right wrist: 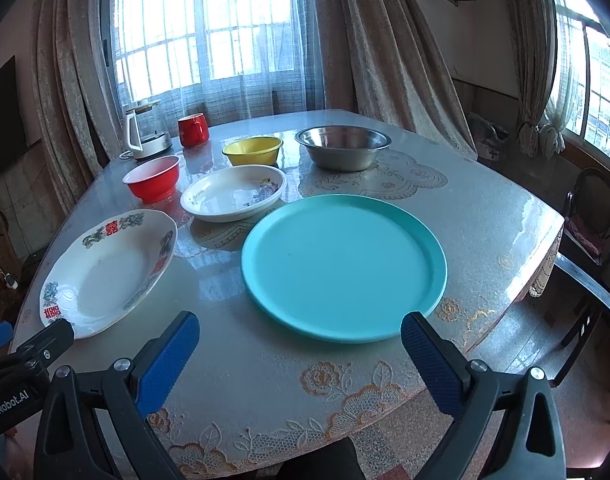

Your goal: Organize plates and bowls

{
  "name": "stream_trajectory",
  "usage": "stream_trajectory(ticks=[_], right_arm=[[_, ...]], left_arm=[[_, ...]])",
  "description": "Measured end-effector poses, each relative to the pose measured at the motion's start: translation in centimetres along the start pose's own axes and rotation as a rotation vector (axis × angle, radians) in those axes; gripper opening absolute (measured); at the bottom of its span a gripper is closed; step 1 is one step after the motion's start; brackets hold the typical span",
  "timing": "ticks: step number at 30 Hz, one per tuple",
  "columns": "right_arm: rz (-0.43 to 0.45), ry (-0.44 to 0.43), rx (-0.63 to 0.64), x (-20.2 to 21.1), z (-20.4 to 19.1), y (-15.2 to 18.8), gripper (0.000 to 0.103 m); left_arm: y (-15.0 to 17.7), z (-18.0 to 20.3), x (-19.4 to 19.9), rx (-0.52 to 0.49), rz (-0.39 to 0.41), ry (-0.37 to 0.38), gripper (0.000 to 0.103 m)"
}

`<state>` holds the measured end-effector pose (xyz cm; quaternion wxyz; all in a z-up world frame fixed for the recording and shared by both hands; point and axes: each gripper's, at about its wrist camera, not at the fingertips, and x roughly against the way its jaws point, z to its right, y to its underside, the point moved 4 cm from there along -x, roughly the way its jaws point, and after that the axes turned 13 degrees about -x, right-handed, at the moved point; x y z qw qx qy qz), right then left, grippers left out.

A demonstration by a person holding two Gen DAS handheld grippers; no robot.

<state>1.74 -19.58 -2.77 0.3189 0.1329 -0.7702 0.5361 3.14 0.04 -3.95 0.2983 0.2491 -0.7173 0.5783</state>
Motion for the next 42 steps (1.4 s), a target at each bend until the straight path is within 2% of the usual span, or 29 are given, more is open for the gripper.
stream_trajectory(ticks=[18,25,28,31,34,36,37,39,42], right_arm=[[0.003,-0.014,-0.003,-0.4,0.1,-0.3,0.103],[-0.027,-0.137,0.099,-1.0,-1.9,-0.2,0.103],[-0.025,-0.159,0.162,-1.2,-2.9,-0.1,0.103],[-0.035,-0.167,0.18,-1.8,-3.3,-0.4,0.103],[-0.071,-0.189,0.165,-2.7,-3.3,-0.6,0.103],[-0.093,-0.215,0.139,-3.3,-3.2,-0.7,0.1],[-0.096,-0.221,0.132,-3.4,-3.2,-0.7,0.1],[-0.101,-0.239,0.125,-3.8,-3.5,-0.8,0.099],[-0.118,-0.267,0.119,-4.1,-3.8,-0.8,0.097]], left_arm=[[0.0,-0.2,-0.5,0.001,-0.016,-0.003,0.103],[0.0,-2.4,-1.8,0.081,-0.032,0.06,0.103],[0.1,-3.9,-2.2,0.147,-0.011,0.129,0.103],[0.4,-4.9,-3.0,0.206,-0.038,0.195,0.103],[0.8,-5.8,-3.6,0.248,-0.08,0.201,0.103],[0.9,-6.4,-3.6,0.262,-0.067,0.195,0.103],[0.9,-6.5,-3.5,0.26,-0.06,0.181,0.103],[0.6,-7.0,-3.4,0.232,-0.046,0.101,0.103],[0.4,-7.5,-3.5,0.221,-0.035,0.09,0.103]])
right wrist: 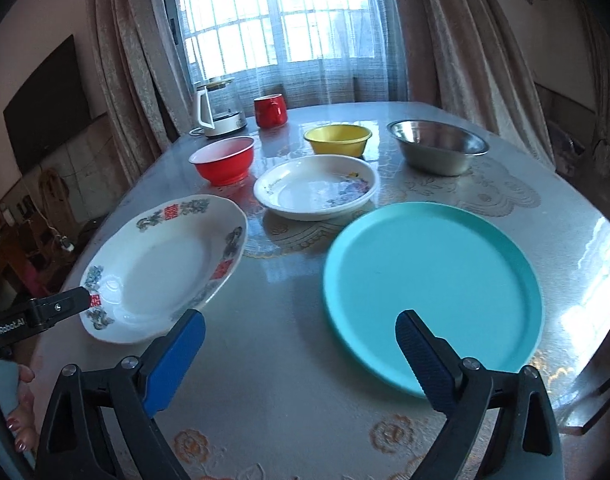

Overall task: Organize plates and bowls
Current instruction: 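Move both grippers to the rim of the large red-patterned white plate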

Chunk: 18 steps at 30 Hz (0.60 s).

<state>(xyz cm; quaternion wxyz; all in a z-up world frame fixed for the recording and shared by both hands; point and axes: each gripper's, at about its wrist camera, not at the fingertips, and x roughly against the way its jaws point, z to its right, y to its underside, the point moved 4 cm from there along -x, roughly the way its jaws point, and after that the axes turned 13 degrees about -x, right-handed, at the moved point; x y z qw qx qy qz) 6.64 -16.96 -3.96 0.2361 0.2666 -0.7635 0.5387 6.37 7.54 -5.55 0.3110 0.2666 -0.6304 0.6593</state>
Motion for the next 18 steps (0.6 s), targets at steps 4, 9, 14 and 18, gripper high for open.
stream_trajectory(ticks=[4,9,14,18], right_arm=[[-0.014,-0.06,-0.033,-0.6,0.0,-0.1,0.095],[-0.015,-0.134,-0.046,-1.2,-0.8,-0.2,0.094],[-0.016,-0.181,-0.045,-2.4,-1.4,-0.8,0.091],[-0.027,-0.191,-0.024,-4.0,-2.4,-1.6,0.087]], left_arm=[[-0.4,-1.1,-0.6,0.033,0.006,0.006,0.103],[-0.7,-1.9,-1.4,0.079,0.019,0.019,0.103],[-1.2,-1.8,-2.3,0.074,0.016,0.008,0.103],[-1.8,-1.8,-2.6,0.065,0.043,-0.014,0.103]])
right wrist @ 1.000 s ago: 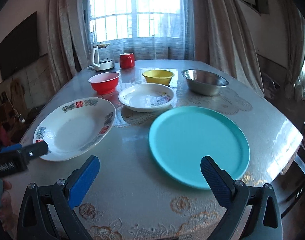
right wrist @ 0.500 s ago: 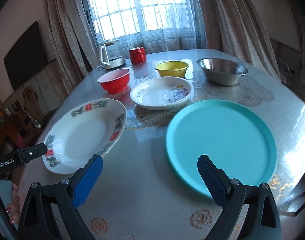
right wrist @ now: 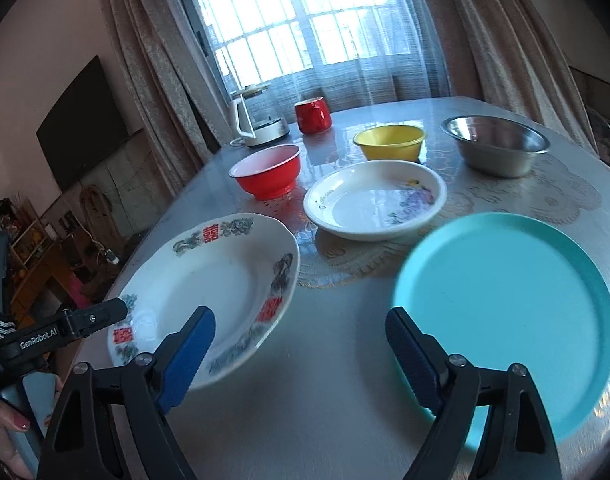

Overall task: Organize plates and bowls
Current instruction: 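Move both grippers to the rim of the large red-patterned white plate, then close both grippers on the plate rim and lift the plate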

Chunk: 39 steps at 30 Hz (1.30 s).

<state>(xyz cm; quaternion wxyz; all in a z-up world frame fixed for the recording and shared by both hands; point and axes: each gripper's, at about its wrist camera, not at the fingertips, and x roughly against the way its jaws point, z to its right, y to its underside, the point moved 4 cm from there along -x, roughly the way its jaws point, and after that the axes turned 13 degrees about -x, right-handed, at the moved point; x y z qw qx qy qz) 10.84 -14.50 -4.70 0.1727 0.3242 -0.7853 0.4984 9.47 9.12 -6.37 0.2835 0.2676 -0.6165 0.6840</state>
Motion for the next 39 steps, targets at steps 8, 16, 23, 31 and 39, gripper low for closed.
stream_trajectory(ticks=[8,16,23,31,39], right_arm=[[-0.084,-0.033,-0.035,-4.1,-0.5,-0.7,0.079],[-0.149,-0.058,-0.06,-6.4,-1.0,-1.0,0.07],[-0.174,-0.037,-0.01,-7.4,-2.4,-0.8,0.059],[-0.184,0.01,0.046,-8.1,-3.5,-0.6,0.058],[-0.185,0.009,0.045,-8.1,-3.5,-0.6,0.058]], left_arm=[[-0.8,-0.5,-1.0,0.007,0.011,-0.042,0.103],[-1.1,-0.4,-2.1,0.001,0.007,-0.035,0.101],[-1.2,0.3,-3.2,-0.028,0.011,0.006,0.093],[-1.1,1.1,-4.5,-0.076,-0.026,0.026,0.066],[-1.4,2.3,-5.1,-0.128,-0.041,0.016,0.063]])
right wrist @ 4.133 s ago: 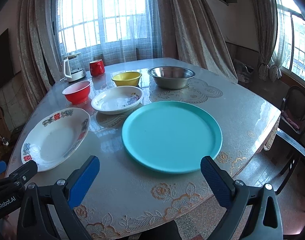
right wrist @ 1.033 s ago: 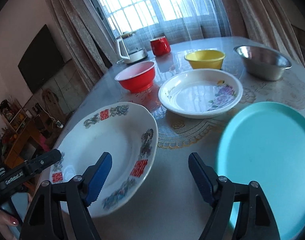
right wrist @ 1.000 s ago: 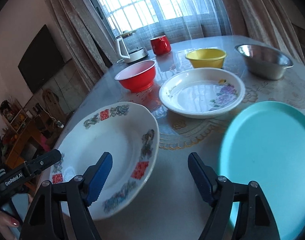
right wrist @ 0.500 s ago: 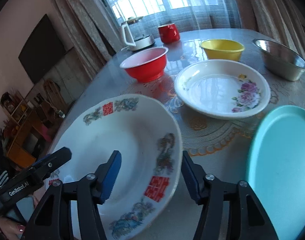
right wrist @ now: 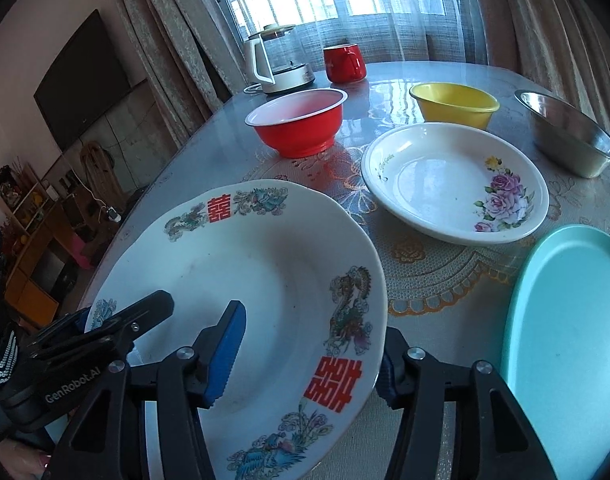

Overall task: Organize plates and bowls
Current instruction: 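Close both grippers on the plate rim and lift the plate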

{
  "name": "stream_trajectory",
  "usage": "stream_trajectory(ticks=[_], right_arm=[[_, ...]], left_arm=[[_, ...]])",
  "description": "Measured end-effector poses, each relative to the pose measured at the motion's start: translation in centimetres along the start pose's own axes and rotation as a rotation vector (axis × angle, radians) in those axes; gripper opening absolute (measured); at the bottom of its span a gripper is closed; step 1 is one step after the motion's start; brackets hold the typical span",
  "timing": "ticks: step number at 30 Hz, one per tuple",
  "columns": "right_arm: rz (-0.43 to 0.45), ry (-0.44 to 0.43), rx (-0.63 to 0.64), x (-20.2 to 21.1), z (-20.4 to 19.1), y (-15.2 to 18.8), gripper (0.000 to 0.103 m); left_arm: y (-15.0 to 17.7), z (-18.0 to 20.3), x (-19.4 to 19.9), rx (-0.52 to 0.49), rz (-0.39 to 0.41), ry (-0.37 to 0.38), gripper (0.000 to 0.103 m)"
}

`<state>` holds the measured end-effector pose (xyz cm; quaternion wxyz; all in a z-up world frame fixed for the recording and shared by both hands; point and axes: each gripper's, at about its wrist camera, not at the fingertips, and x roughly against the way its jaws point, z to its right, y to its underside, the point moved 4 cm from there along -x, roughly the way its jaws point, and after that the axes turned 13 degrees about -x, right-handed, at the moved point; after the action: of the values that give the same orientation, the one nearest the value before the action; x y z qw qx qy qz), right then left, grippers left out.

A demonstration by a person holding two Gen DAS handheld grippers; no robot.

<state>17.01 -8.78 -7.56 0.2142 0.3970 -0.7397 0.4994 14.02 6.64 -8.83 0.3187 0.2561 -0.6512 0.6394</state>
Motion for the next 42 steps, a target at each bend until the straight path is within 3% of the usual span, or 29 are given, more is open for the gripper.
stream_trajectory(ticks=[6,14,17,23,32,42], right_arm=[[0.0,0.001,0.0,0.0,0.0,0.0,0.057],[0.004,-0.035,-0.046,0.3,0.8,-0.1,0.046],[0.006,-0.079,-0.086,0.5,1.5,-0.3,0.039],[0.041,-0.099,-0.062,1.7,1.3,0.0,0.038],[0.103,-0.037,0.023,4.0,1.3,1.4,0.036],[0.112,-0.032,-0.032,6.1,3.9,2.5,0.036]], left_arm=[[0.1,0.0,0.0,-0.012,-0.005,-0.012,0.057],[0.0,0.1,0.0,-0.014,-0.005,-0.016,0.056],[0.0,-0.2,0.2,0.002,0.005,0.007,0.055],[0.0,-0.3,0.3,0.02,0.02,0.054,0.049],[0.3,1.3,0.9,-0.063,0.025,0.079,0.046],[0.6,4.8,1.9,-0.182,0.051,0.102,0.045]])
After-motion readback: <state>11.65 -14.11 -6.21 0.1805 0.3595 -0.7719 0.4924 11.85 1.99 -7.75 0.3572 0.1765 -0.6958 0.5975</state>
